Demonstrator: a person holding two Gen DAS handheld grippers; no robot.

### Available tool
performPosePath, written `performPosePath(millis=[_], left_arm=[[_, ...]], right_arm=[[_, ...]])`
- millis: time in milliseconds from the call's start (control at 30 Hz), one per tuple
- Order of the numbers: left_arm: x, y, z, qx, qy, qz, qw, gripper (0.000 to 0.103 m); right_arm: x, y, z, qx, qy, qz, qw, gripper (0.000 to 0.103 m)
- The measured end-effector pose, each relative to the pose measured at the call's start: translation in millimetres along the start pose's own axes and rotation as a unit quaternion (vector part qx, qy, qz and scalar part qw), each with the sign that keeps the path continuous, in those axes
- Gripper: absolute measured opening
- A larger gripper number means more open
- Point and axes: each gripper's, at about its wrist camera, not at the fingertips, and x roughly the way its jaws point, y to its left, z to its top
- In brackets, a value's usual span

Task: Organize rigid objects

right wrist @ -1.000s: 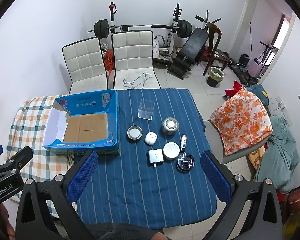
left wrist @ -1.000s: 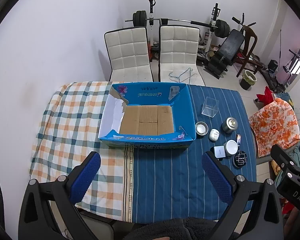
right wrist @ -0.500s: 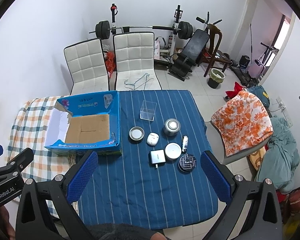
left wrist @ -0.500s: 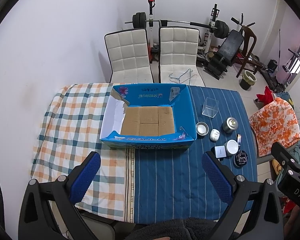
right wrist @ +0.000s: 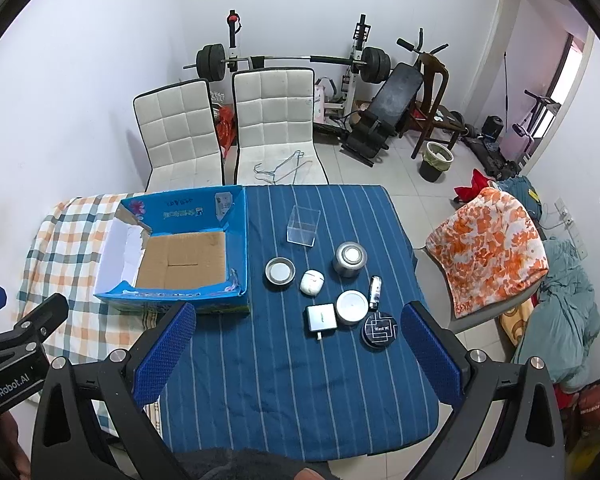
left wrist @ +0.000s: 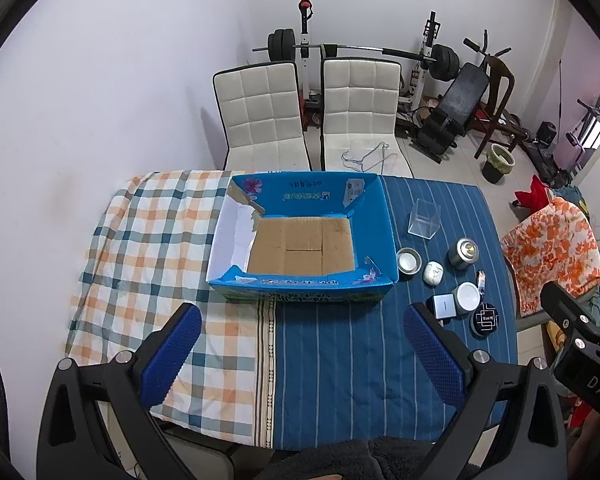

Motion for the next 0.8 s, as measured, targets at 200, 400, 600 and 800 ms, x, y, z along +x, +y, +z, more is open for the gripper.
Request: performPosePath(millis=[200,400,600,800], left_arm=[[-2,5,2,0.0,-0.004,-0.001,1.0,0.103],[-2,3,2,-0.001,-0.004,0.0,1.0,0.103],[-2,3,3,0.0,-0.004,0.001,1.0,0.103],[-2,3,3,0.0,-0.004,0.0,1.0,0.103]], right_arm=[[0,2,2,0.0,-0.002,0.0,1.0,0.103],[-2,3,5,-0.001,-0.004,0.0,1.0,0.103],[-1,4,6,0.0,-0.005,-0.001,1.0,0.103],[-1,3,8,-0.001,-0.004,-0.001,1.0,0.103]])
